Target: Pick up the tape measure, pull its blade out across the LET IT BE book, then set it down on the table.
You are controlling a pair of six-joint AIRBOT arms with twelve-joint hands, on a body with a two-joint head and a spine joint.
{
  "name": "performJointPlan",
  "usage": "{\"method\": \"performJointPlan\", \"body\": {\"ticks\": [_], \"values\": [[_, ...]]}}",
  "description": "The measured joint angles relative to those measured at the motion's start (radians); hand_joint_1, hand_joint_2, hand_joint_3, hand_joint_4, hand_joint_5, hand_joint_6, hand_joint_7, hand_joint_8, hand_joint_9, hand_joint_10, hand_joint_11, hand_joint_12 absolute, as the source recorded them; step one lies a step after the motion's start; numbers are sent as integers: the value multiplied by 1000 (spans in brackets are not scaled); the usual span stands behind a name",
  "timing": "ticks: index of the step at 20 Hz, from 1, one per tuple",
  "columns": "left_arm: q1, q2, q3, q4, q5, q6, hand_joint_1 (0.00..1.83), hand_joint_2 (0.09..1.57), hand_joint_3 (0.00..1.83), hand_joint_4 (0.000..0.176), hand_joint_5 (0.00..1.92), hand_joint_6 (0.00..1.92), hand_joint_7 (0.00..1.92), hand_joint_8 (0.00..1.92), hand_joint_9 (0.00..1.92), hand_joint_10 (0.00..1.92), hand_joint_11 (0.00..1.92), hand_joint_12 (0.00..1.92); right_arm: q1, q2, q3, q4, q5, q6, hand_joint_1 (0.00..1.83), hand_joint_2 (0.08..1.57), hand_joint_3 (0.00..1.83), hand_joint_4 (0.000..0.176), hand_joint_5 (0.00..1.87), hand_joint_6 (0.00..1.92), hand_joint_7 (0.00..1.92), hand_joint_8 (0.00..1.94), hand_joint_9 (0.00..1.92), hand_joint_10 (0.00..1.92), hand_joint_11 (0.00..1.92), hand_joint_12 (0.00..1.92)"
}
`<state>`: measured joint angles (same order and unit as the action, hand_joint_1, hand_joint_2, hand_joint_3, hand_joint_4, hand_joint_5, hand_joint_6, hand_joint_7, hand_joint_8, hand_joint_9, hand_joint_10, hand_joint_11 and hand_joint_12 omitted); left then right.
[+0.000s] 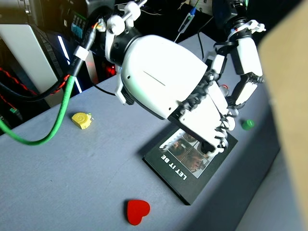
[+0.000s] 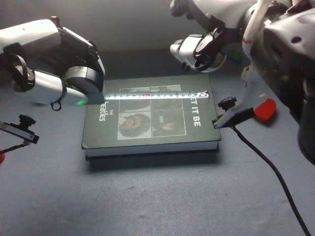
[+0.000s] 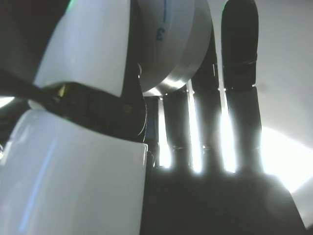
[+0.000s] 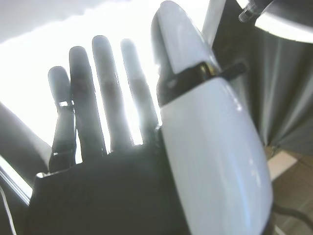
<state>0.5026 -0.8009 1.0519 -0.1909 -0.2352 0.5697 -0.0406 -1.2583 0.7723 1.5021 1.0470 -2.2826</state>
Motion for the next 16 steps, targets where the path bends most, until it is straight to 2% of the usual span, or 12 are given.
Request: {"method": "performJointPlan", "body": {"ticks": [5, 11, 16], "values": [[-2, 0, 14, 1, 5, -14, 1386, 1077, 0, 0, 915, 991, 1175, 535, 1027, 1086, 930, 982, 1, -35, 23, 57, -15, -25, 1032, 1176, 4, 0, 665, 18, 729, 23, 644, 75, 166, 1228], [-2, 0, 21, 1, 13, -23, 1386, 1076, 0, 0, 922, 987, 1167, 545, 1035, 1074, 934, 972, -1, -78, 69, 99, -27, -46, 1077, 1176, 0, 0, 816, 52, 840, 43, 763, 117, 286, 1226], [-2, 0, 22, -1, 14, -29, 1385, 1076, 0, 0, 926, 988, 1167, 548, 1024, 1080, 918, 961, -21, -119, 114, 106, -32, -66, 1102, 1170, 0, 0, 800, 33, 839, 32, 768, 116, 309, 1225]]}}
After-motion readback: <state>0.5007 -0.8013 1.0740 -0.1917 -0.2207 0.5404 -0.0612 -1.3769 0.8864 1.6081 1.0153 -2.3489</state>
